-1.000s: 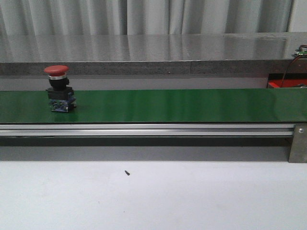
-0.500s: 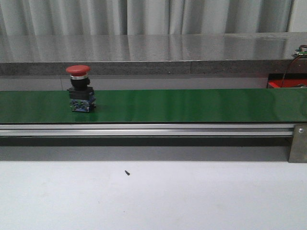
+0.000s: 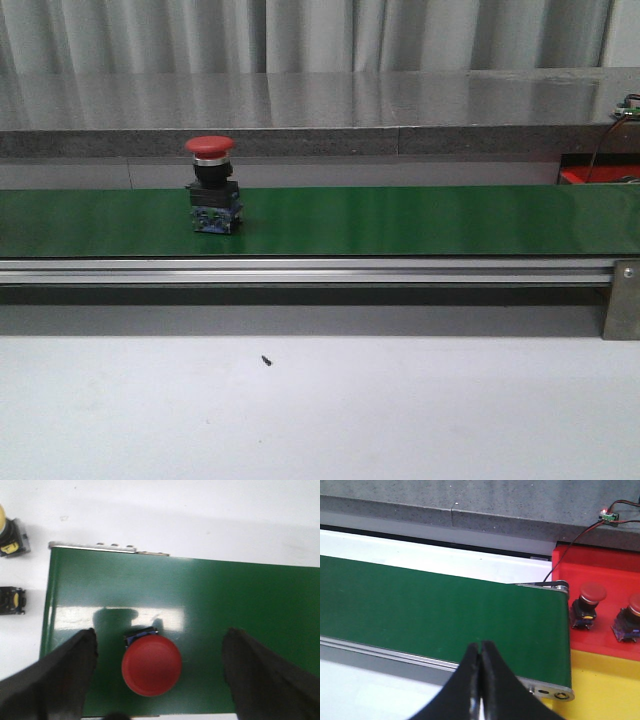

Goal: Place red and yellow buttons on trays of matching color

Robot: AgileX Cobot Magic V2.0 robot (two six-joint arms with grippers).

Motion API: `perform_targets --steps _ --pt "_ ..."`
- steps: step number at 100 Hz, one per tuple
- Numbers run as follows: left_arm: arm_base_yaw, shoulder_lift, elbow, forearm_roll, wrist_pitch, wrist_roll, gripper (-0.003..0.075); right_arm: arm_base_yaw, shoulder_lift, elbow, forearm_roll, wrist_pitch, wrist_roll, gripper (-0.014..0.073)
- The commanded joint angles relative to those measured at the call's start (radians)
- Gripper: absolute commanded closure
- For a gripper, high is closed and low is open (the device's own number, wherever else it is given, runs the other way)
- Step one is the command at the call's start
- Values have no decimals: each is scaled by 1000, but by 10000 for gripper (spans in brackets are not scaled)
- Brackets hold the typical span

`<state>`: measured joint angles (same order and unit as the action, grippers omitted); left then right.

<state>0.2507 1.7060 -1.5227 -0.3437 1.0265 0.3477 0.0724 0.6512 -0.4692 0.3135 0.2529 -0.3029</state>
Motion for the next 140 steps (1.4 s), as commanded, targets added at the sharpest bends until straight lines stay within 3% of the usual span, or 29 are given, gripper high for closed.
perform_targets --steps 1,24,48,64,93,129,140 --pt "-24 -80 -20 -39 3 11 353 1 -7 -25 7 -67 -9 662" --pt "-77 -218 81 -50 11 11 740 1 -7 -25 7 -67 -9 662" --pt "-116 -414 240 -54 -37 11 740 1 -7 -25 7 -59 -9 662" --pt "-144 -556 365 -56 -87 11 740 1 7 -51 7 39 -9 662" --pt "-160 -777 555 -82 -130 11 740 1 160 -242 7 227 -9 662" --pt "-160 -997 713 -82 -195 11 740 6 429 -462 48 339 -10 659" --pt "-160 -1013 712 -82 -188 11 740 27 519 -548 48 399 -13 589"
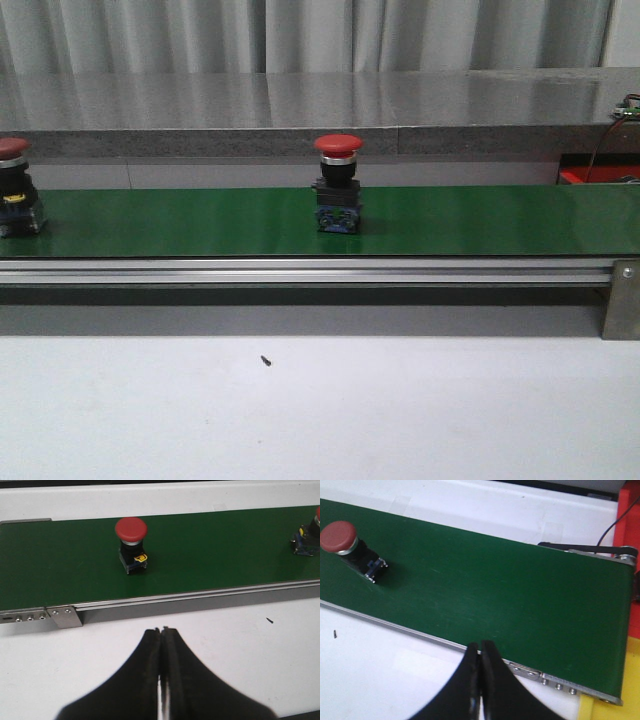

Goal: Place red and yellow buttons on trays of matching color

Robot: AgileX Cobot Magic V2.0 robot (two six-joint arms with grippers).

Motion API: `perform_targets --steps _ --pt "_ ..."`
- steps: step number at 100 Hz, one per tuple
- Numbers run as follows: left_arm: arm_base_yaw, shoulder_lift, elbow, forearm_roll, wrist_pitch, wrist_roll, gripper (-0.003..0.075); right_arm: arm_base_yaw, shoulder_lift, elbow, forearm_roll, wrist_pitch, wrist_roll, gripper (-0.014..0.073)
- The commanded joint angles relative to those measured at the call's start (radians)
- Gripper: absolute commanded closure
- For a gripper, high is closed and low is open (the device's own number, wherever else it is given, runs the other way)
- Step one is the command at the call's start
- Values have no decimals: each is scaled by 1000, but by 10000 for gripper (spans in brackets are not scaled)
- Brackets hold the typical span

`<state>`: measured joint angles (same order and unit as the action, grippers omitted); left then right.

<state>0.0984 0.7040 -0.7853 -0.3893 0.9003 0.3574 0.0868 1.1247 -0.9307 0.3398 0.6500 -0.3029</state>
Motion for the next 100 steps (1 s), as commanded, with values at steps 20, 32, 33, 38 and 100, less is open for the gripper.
perform_targets --steps 20,32,33,38,100 --pt "-8 -11 -25 -36 -62 2 740 82 187 -239 22 92 -36 199" --pt "-8 -11 -25 -36 -62 2 740 128 256 -316 22 94 -45 78" --pt "-8 -11 -25 -36 -62 2 740 130 264 -319 22 95 -45 76" --pt "-8 -11 -25 -36 -62 2 740 148 293 -346 22 96 -50 76" --pt "-8 -11 -25 -36 -62 2 740 188 624 -593 45 228 -89 76"
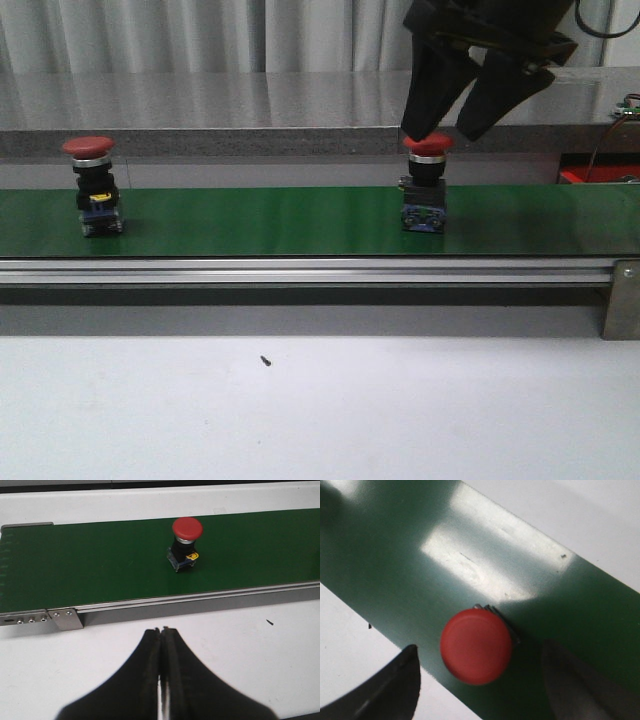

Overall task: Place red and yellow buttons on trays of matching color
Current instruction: 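Lower the right gripper and grasp the red button at the conveyor end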

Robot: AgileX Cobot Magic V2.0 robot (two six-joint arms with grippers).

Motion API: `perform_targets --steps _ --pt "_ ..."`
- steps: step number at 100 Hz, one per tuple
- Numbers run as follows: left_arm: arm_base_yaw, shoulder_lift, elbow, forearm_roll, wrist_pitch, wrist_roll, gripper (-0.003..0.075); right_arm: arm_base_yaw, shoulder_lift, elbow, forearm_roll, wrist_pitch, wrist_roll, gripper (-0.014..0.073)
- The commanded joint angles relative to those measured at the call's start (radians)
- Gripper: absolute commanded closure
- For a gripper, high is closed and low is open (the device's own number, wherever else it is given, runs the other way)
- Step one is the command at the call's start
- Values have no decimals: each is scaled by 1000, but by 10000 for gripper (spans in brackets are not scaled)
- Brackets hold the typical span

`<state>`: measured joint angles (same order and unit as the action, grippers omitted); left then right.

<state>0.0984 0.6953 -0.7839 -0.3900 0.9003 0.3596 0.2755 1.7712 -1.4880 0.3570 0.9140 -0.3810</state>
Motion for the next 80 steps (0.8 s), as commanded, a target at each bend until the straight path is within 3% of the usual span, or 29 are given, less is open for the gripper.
perform_targets --steps 1,17,34,39,59,80 --pt "-8 -2 -26 -36 -62 -1 740 -1 -19 -36 28 -39 -11 76" --pt "-8 -2 -26 -36 -62 -1 740 -2 2 -36 19 -41 -11 105" --pt "-8 -2 -26 -36 -62 -1 740 -7 2 -36 -23 -40 -4 399" --pt "-8 -2 -26 -36 -62 -1 740 -13 2 -36 -23 -39 -3 446" --pt "-8 -2 -26 -36 -62 -1 740 -70 -49 -36 -22 -41 -2 442" --pt "-8 -2 -26 -36 -62 -1 740 -247 -115 -60 -9 -36 -1 442"
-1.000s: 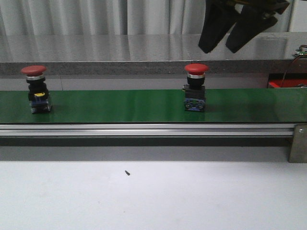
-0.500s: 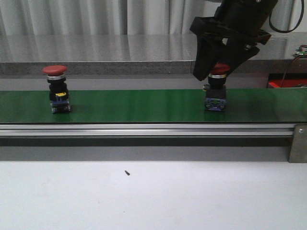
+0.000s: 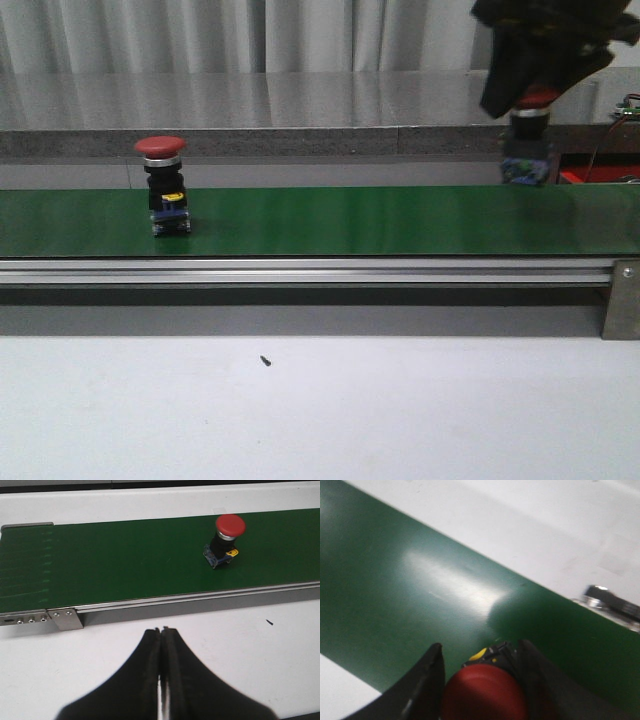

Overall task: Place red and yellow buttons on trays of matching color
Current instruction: 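Lower the right gripper and grasp the red button at the conveyor end, then carry the red button over the red tray and release it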

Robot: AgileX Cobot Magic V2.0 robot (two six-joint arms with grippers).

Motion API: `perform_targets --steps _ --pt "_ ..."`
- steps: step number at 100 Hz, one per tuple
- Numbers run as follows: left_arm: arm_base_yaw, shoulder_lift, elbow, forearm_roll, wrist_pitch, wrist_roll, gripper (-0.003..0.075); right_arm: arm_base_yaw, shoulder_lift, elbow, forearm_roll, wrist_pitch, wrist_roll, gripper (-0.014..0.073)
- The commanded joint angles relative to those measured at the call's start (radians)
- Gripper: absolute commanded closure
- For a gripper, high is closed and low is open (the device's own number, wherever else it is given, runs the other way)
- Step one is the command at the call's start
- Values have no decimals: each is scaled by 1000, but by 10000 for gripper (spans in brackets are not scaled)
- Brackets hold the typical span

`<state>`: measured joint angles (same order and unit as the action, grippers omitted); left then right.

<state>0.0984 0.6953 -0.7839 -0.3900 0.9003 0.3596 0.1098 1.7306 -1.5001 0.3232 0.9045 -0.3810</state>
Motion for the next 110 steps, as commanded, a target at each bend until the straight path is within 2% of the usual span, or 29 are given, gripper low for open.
perform_targets --steps 1,31,59,80,110 --pt "-8 -2 -26 -36 -62 -1 740 -95 -75 -49 27 -26 -1 442" --pt "-8 -2 -26 -36 -62 -1 740 -402 -76 -84 57 -93 -1 442" --pt "-8 -2 -26 -36 -62 -1 740 -618 -68 -84 141 -222 -1 442" --pt "-8 -2 -26 -36 -62 -1 740 -694 39 -84 211 -249 -1 442" --pt "-8 -2 -26 -36 -62 -1 740 -716 190 -84 252 -323 -10 442"
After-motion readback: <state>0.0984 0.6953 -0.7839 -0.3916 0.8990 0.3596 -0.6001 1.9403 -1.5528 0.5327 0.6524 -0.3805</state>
